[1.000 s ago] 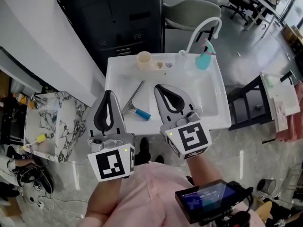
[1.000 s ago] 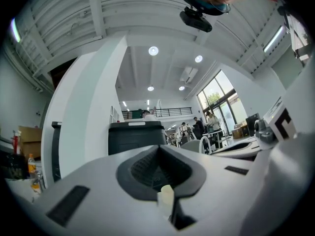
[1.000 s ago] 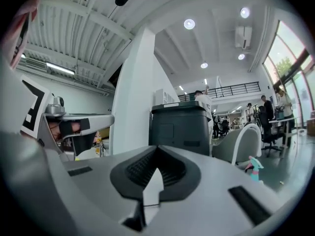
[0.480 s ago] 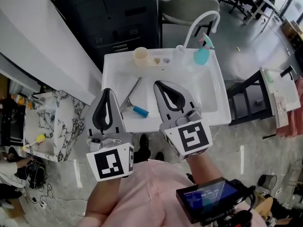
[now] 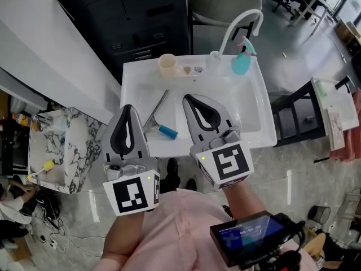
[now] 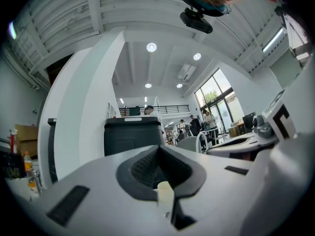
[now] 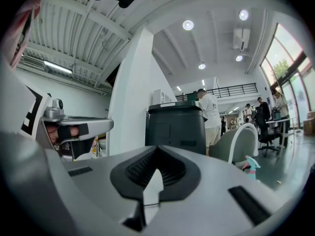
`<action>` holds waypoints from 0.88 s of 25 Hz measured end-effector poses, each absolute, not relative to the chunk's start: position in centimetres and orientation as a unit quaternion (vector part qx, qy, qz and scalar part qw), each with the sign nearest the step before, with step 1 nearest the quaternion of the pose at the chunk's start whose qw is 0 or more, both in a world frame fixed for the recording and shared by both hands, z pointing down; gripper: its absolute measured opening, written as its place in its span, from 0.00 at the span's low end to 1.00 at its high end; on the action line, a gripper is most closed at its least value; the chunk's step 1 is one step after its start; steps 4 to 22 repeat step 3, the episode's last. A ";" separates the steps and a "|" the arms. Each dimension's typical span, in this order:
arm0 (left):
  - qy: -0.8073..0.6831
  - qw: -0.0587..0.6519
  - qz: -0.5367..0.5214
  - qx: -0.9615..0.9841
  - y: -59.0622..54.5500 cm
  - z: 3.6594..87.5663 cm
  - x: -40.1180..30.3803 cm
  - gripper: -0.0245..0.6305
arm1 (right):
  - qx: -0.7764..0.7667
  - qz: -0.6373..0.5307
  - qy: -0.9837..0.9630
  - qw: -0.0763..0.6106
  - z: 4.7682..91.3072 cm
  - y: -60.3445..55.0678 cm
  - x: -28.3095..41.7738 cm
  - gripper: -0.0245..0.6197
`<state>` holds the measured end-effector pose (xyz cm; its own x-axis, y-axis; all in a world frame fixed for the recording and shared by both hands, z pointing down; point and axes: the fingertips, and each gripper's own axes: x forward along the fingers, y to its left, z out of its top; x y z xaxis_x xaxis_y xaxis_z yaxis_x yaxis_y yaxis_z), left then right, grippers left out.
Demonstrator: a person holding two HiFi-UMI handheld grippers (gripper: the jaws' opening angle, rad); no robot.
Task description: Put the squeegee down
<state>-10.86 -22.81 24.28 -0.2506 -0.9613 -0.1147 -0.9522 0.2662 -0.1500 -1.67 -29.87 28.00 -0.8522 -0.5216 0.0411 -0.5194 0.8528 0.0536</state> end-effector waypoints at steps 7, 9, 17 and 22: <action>0.791 0.090 -0.025 -0.605 -23.0 24.5 -10.9 0.05 | 0.275 -0.016 -0.961 0.029 28.3 -30.1 -1.6 0.04; 0.791 0.090 -0.025 -0.605 -23.0 24.5 -10.9 0.05 | 0.275 -0.016 -0.961 0.029 28.3 -30.1 -1.6 0.04; 0.791 0.090 -0.025 -0.605 -23.0 24.5 -10.9 0.05 | 0.275 -0.016 -0.961 0.029 28.3 -30.1 -1.6 0.04; 0.791 0.090 -0.025 -0.605 -23.0 24.5 -10.9 0.05 | 0.275 -0.016 -0.961 0.029 28.3 -30.1 -1.6 0.04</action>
